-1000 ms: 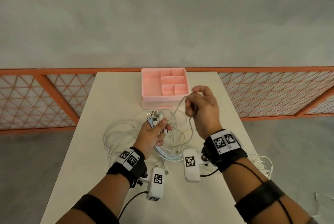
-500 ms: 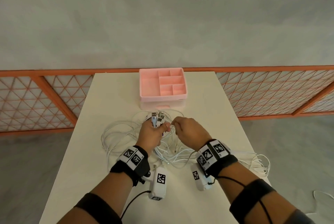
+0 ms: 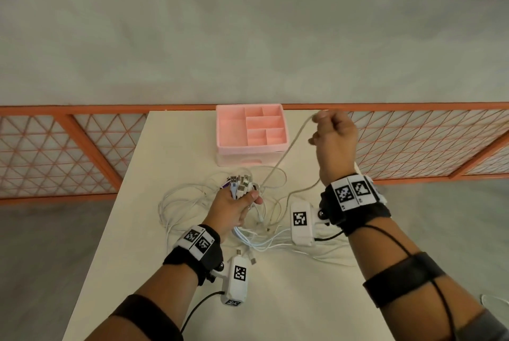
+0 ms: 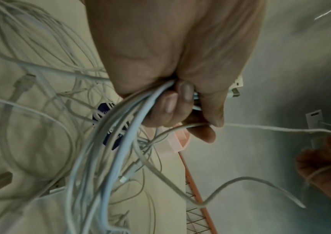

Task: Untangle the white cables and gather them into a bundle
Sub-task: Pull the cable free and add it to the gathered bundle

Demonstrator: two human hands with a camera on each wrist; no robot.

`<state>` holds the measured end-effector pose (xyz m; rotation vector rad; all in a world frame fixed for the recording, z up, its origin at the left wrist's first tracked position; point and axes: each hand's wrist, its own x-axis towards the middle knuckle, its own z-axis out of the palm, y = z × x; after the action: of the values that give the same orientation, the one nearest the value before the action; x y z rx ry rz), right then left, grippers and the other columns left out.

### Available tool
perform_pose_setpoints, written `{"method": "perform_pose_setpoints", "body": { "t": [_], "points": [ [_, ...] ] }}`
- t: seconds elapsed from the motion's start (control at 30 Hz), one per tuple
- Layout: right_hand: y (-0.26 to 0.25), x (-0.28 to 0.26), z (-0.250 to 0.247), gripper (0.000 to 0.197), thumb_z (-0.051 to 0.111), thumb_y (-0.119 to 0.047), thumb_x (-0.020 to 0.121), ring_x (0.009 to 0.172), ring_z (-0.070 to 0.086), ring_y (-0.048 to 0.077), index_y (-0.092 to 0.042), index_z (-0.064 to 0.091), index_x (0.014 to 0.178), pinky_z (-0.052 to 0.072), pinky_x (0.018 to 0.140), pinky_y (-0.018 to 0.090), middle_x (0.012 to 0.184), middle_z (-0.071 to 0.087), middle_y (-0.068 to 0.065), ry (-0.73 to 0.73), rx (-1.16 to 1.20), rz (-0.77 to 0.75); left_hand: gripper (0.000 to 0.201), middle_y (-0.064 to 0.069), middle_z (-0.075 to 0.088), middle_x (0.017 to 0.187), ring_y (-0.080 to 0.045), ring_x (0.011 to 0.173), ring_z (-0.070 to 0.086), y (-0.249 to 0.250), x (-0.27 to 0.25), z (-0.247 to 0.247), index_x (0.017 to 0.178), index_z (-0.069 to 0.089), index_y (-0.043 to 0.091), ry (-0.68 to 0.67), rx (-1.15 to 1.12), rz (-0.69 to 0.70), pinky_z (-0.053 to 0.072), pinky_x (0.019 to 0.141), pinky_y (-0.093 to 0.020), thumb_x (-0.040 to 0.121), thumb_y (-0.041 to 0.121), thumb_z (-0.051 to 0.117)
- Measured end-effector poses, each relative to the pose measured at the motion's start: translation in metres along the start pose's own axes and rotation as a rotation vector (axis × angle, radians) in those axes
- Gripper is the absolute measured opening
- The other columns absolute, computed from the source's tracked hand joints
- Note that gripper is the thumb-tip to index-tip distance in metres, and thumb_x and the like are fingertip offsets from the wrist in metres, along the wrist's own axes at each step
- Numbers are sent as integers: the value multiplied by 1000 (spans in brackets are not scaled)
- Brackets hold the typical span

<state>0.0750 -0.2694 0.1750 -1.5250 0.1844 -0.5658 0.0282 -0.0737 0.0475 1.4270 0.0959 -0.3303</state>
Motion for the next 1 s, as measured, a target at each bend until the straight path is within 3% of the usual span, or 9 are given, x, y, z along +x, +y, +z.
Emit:
{"method": "perform_pose_setpoints", "body": {
  "t": [0.13, 0.23, 0.33, 0.43, 0.53, 0.6, 0.7, 0.87, 1.0],
  "points": [
    [16, 13, -20, 19, 52, -10, 92, 61, 54, 17, -15, 66, 81, 46, 61, 31, 76, 65, -1, 38, -229, 57, 24, -17, 61, 80, -14, 45, 26, -3, -1, -4, 75, 72, 10, 69, -24, -15, 19, 48, -28, 94, 25, 69],
    [41, 11, -31, 32, 49, -11, 92, 94, 62, 30, -9, 63, 121, 51, 81, 39, 114, 62, 14, -191, -830, 164, 27, -14, 56, 73, -14, 44, 24, -3, 1, -5, 70, 72, 12, 80, -44, -21, 19, 48, -26, 95, 20, 67],
    [51, -16, -27, 60, 54, -16, 94, 133, 36, 38, -7, 30, 149, 38, 107, 50, 149, 34, 16, -421, -1101, 35, 21, 5, 59, 54, -8, 39, 27, 5, -1, 1, 79, 65, 2, 74, -15, 5, 20, 46, -21, 97, 13, 63],
    [57, -38, -14, 52, 56, -25, 97, 138, 37, 23, -15, 43, 146, 31, 116, 42, 149, 44, 6, -756, -940, -219, 24, 2, 58, 53, -9, 39, 28, 8, 2, 6, 75, 67, 4, 78, 12, 51, 22, 42, -20, 96, 13, 64],
    [64, -52, 0, 22, 53, -27, 99, 104, 62, 21, -17, 68, 112, 48, 96, 42, 113, 68, 3, -972, -913, -191, 27, -16, 47, 63, -16, 43, 24, 8, 5, 5, 71, 73, 9, 70, 8, 68, 21, 43, -22, 95, 20, 68],
    [64, -51, 4, 19, 54, -26, 98, 83, 63, 20, -16, 70, 95, 51, 82, 43, 90, 69, 0, -967, -856, -154, 28, -15, 42, 67, -15, 46, 21, 10, 3, 4, 71, 74, 11, 59, -27, 71, 20, 45, -22, 95, 22, 67],
    [57, -42, 6, 16, 58, -31, 96, 79, 63, 15, -24, 71, 90, 52, 81, 38, 80, 68, -11, -863, -753, -141, 31, -11, 37, 65, -15, 49, 19, 6, 2, -1, 67, 72, 15, 60, -56, 51, 18, 47, -24, 96, 25, 66],
    [33, -14, 7, 14, 59, -21, 96, 57, 54, 3, -23, 71, 91, 43, 58, 18, 64, 61, -14, -370, -437, -131, 30, -15, 49, 72, -15, 46, 22, 1, 0, -11, 66, 71, 15, 47, -83, 23, 17, 50, -29, 89, 34, 71],
    [24, 14, -6, 16, 56, -21, 97, 55, 53, 8, -18, 70, 91, 45, 58, 27, 62, 61, -5, -148, -373, -90, 27, -19, 51, 81, -13, 44, 22, -10, 0, -15, 70, 73, 15, 73, -68, -16, 17, 49, -29, 92, 31, 70]
  ]
}}
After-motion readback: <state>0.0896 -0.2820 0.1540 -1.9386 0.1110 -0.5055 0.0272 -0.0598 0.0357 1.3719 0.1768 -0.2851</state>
